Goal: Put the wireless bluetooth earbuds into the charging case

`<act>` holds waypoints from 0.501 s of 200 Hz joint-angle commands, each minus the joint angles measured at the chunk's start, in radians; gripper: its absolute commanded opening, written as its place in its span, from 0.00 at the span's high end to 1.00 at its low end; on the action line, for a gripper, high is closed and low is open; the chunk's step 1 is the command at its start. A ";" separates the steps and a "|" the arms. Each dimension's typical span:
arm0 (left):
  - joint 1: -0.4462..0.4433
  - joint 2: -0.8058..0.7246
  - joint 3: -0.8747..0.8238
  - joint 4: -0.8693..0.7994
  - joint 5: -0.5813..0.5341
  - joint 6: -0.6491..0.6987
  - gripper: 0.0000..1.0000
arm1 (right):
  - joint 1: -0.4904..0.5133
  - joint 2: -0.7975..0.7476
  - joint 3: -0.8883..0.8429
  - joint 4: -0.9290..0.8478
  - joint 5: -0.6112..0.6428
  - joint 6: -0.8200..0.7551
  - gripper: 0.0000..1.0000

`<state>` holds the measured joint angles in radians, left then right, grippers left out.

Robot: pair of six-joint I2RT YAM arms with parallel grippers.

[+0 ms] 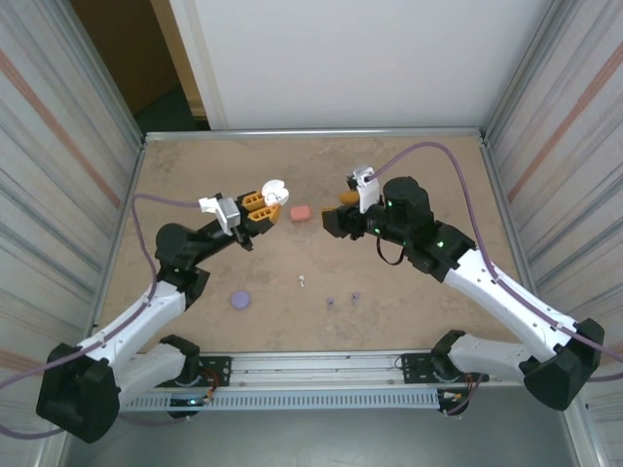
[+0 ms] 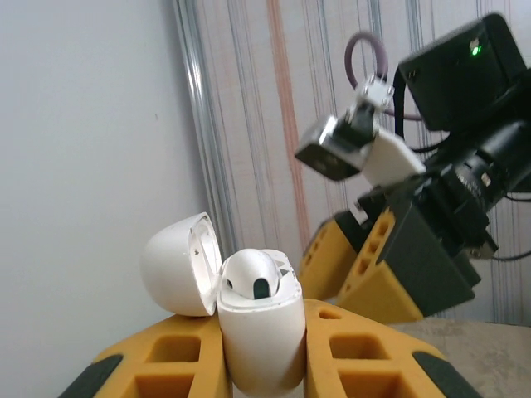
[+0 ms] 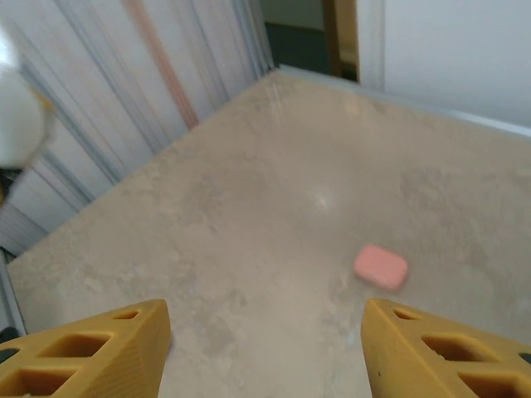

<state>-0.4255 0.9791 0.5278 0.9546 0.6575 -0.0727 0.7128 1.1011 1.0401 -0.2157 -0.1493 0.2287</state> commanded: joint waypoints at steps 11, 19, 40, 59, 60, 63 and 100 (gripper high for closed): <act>0.004 -0.063 -0.018 0.024 -0.052 0.016 1.00 | -0.020 0.004 -0.034 -0.109 0.001 0.111 0.39; 0.004 -0.074 -0.022 0.024 -0.052 0.016 1.00 | -0.019 0.022 -0.031 -0.147 -0.004 0.120 0.39; 0.004 -0.091 -0.028 0.026 -0.054 0.015 1.00 | -0.019 0.088 -0.023 -0.214 -0.036 0.146 0.42; 0.004 -0.099 -0.031 0.034 -0.055 0.011 1.00 | -0.013 0.159 -0.011 -0.243 -0.073 0.176 0.43; 0.004 -0.099 -0.031 0.034 -0.055 0.011 1.00 | -0.012 0.163 -0.010 -0.244 -0.075 0.177 0.43; 0.004 -0.100 -0.030 0.035 -0.054 0.011 1.00 | -0.010 0.175 -0.007 -0.247 -0.082 0.180 0.43; 0.004 -0.102 -0.032 0.043 -0.050 0.006 1.00 | 0.020 0.347 0.079 -0.326 -0.132 0.208 0.44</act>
<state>-0.4255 0.8959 0.5098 0.9562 0.6250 -0.0734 0.7090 1.3670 1.0389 -0.4568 -0.2310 0.3920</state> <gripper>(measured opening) 0.208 0.557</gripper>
